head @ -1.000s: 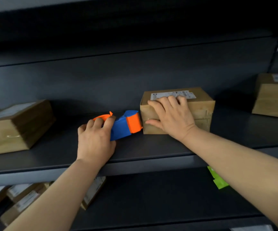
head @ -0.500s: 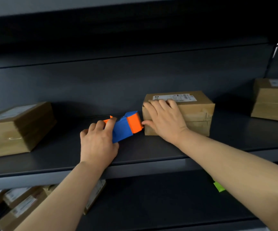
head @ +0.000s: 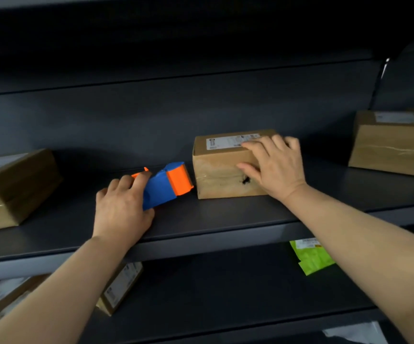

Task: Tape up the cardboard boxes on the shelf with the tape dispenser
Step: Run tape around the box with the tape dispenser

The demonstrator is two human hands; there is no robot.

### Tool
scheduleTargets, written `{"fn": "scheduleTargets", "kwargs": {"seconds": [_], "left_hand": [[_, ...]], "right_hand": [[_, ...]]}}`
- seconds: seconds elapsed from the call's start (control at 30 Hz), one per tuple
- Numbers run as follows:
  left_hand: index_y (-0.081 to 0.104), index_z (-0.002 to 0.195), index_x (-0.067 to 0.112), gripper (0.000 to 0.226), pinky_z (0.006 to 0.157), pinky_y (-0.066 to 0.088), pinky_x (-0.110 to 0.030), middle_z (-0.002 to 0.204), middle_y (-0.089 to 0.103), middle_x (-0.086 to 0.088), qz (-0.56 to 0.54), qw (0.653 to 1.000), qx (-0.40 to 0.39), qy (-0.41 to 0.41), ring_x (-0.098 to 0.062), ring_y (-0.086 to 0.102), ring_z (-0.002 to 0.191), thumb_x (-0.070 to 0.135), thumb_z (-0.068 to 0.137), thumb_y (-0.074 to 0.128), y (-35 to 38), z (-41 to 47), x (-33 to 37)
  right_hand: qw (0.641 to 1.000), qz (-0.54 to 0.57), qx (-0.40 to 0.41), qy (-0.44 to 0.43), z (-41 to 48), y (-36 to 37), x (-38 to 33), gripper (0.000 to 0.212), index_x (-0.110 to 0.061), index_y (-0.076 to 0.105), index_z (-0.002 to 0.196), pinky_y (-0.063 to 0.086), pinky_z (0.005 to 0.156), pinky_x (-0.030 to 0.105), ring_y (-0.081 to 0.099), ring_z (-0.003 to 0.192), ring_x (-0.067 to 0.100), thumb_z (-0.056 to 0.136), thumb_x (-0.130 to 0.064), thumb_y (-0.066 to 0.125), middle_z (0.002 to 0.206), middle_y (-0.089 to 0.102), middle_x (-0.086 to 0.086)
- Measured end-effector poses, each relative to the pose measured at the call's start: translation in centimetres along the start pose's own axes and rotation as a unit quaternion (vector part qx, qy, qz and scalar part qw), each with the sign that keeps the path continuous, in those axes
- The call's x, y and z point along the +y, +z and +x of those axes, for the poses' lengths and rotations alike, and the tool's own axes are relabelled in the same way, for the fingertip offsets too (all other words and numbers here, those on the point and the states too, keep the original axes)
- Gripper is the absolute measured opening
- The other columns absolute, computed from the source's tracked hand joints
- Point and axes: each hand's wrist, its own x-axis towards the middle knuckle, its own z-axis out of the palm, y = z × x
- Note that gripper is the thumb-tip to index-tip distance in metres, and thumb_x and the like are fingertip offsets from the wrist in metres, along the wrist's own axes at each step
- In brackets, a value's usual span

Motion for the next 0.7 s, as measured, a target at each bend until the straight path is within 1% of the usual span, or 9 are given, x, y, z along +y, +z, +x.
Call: {"fn": "scheduleTargets", "kwargs": {"seconds": [0.1,0.2,0.27,0.33,0.4,0.47,0.53,0.63,0.7], "left_hand": [[0.056,0.122,0.015,0.075,0.068,0.048,-0.047,0.091,0.061,-0.013,0.003,1.000,0.004,-0.001,-0.038,0.059,0.083,0.018,0.051,0.082,0.0,0.0,0.0],[0.056,0.124,0.016,0.076,0.069,0.048,-0.045,0.093,0.061,-0.011,-0.004,1.000,-0.001,-0.002,-0.036,0.059,0.084,0.020,0.053,0.081,0.1,0.1,-0.1],[0.053,0.130,0.018,0.078,0.074,0.048,-0.047,0.100,0.061,-0.010,-0.013,1.000,-0.018,-0.009,-0.036,0.057,0.091,0.023,0.057,0.080,0.1,0.2,-0.2],[0.048,0.135,0.021,0.080,0.079,0.047,-0.048,0.105,0.059,-0.008,-0.020,0.999,-0.028,-0.010,-0.033,0.056,0.096,0.024,0.061,0.079,0.0,0.1,-0.2],[0.042,0.140,0.024,0.085,0.082,0.047,-0.048,0.106,0.057,-0.005,-0.027,0.999,-0.025,-0.006,-0.030,0.055,0.097,0.024,0.062,0.078,-0.2,-0.1,-0.2],[0.036,0.143,0.030,0.090,0.085,0.045,-0.048,0.106,0.056,-0.001,-0.044,0.999,-0.027,-0.005,-0.027,0.054,0.099,0.024,0.063,0.076,-0.3,-0.3,-0.4],[0.039,0.140,0.035,0.088,0.087,0.044,-0.048,0.104,0.056,0.002,-0.069,0.997,-0.010,0.026,-0.026,0.054,0.098,0.023,0.061,0.076,-0.3,-0.3,-0.4],[0.046,0.136,0.034,0.085,0.091,0.043,-0.047,0.102,0.057,0.004,-0.098,0.990,0.026,0.103,-0.022,0.054,0.096,0.019,0.059,0.078,-0.3,-0.2,-0.1],[0.046,0.136,0.033,0.085,0.091,0.043,-0.046,0.103,0.058,0.004,-0.102,0.986,0.035,0.125,-0.022,0.055,0.096,0.018,0.059,0.079,-0.4,-0.2,0.2]], "right_hand": [[0.997,0.025,-0.044,0.055,0.9,-1.6,-1.5,0.056,-0.016,0.065,0.105,0.031,0.088,0.042,0.057,0.092,0.025,0.091,-0.065,0.040,0.101,0.067,0.003],[0.994,0.056,-0.057,0.074,4.0,-3.0,-5.7,0.048,-0.020,0.065,0.106,0.030,0.097,0.045,0.059,0.106,0.024,0.093,-0.058,0.040,0.115,0.066,0.001],[0.983,0.101,-0.124,0.089,6.4,-3.4,-9.0,0.051,-0.023,0.063,0.119,0.031,0.099,0.045,0.054,0.120,0.025,0.094,-0.058,0.036,0.129,0.061,0.002],[0.957,0.111,-0.232,0.136,7.8,-3.1,-11.3,0.059,-0.024,0.054,0.133,0.029,0.104,0.049,0.043,0.133,0.028,0.096,-0.061,0.028,0.142,0.051,0.005],[0.940,0.084,-0.289,0.159,8.1,-2.7,-12.0,0.056,-0.024,0.054,0.132,0.029,0.103,0.048,0.046,0.127,0.029,0.098,-0.058,0.027,0.137,0.054,0.006],[0.945,0.079,-0.289,0.133,7.6,-2.9,-11.5,0.045,-0.024,0.053,0.133,0.031,0.101,0.045,0.050,0.122,0.025,0.099,-0.044,0.031,0.134,0.056,0.002],[0.941,0.122,-0.296,0.106,7.2,-3.9,-10.2,0.045,-0.027,0.048,0.140,0.032,0.102,0.043,0.047,0.125,0.023,0.098,-0.036,0.032,0.139,0.051,-0.001],[0.922,0.173,-0.331,0.102,7.3,-5.8,-8.4,0.046,-0.031,0.048,0.141,0.037,0.101,0.042,0.043,0.125,0.020,0.097,-0.033,0.034,0.134,0.047,-0.002],[0.919,0.161,-0.344,0.105,7.5,-6.2,-8.4,0.044,-0.032,0.050,0.138,0.040,0.098,0.041,0.042,0.122,0.020,0.097,-0.038,0.037,0.129,0.047,-0.001]]}}
